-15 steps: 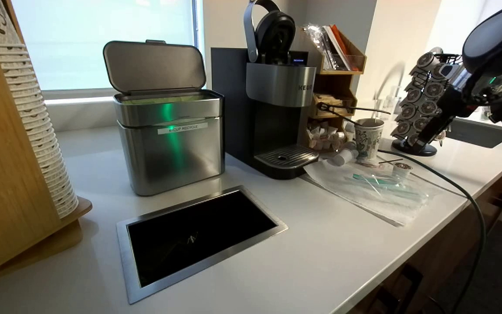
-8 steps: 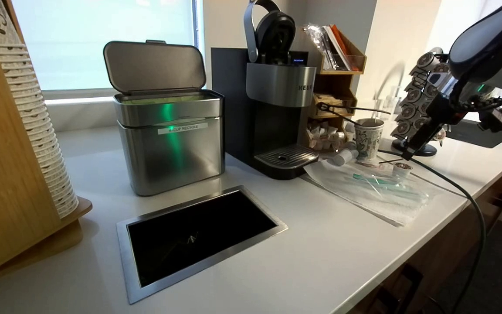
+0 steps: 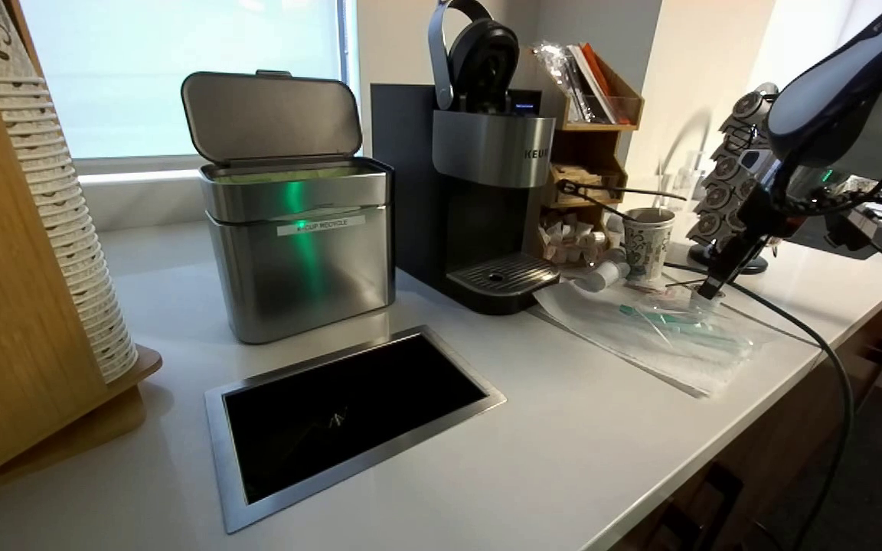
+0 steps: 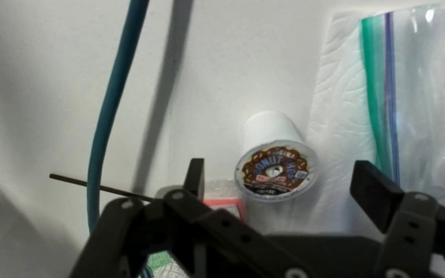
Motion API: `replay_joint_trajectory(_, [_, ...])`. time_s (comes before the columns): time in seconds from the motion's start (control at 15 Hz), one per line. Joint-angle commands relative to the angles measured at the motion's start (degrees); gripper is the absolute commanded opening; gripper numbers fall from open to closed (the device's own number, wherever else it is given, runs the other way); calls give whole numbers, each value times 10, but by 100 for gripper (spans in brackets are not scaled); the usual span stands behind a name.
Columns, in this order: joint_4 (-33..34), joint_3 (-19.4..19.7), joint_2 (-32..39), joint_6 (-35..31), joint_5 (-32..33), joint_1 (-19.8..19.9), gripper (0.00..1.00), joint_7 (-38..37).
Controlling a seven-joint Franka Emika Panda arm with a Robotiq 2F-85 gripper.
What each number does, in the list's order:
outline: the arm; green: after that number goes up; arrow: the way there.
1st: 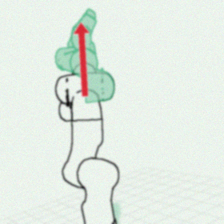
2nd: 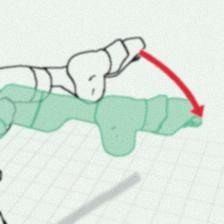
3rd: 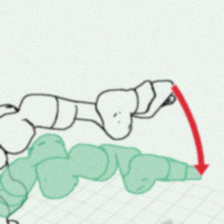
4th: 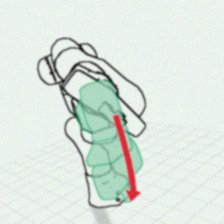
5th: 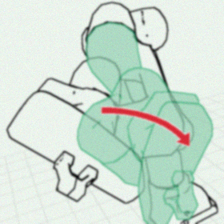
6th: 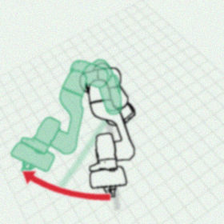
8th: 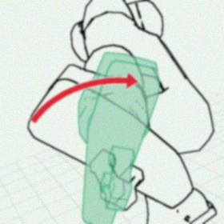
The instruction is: Put the coffee pod in the coffee maker
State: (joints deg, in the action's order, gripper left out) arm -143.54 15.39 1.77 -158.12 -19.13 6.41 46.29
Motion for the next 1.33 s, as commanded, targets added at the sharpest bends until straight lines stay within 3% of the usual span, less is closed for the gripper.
replay_joint_trajectory(0.0, [11, -9, 16, -19, -41, -3, 89, 17])
replay_joint_trajectory(0.2, [17, -10, 23, -12, -29, -1, 77, 1])
replay_joint_trajectory(0.27, [19, -8, 27, -10, -21, -1, 84, -6])
replay_joint_trajectory(0.53, [20, -8, 35, -12, -22, -1, 83, -6])
replay_joint_trajectory(0.6, [20, -9, 36, -13, -23, -1, 77, -5])
replay_joint_trajectory(0.67, [20, -9, 37, -16, -25, -1, 59, -4])
replay_joint_trajectory(0.8, [20, -8, 37, -21, -18, -2, 52, -8])
replay_joint_trajectory(0.93, [18, -6, 32, -23, -9, -2, 34, -14])
replay_joint_trajectory(1.0, [16, -5, 29, -25, -3, -3, 29, -18])
replay_joint_trajectory(1.27, [-4, -8, -16, -33, 13, -6, 29, -11])
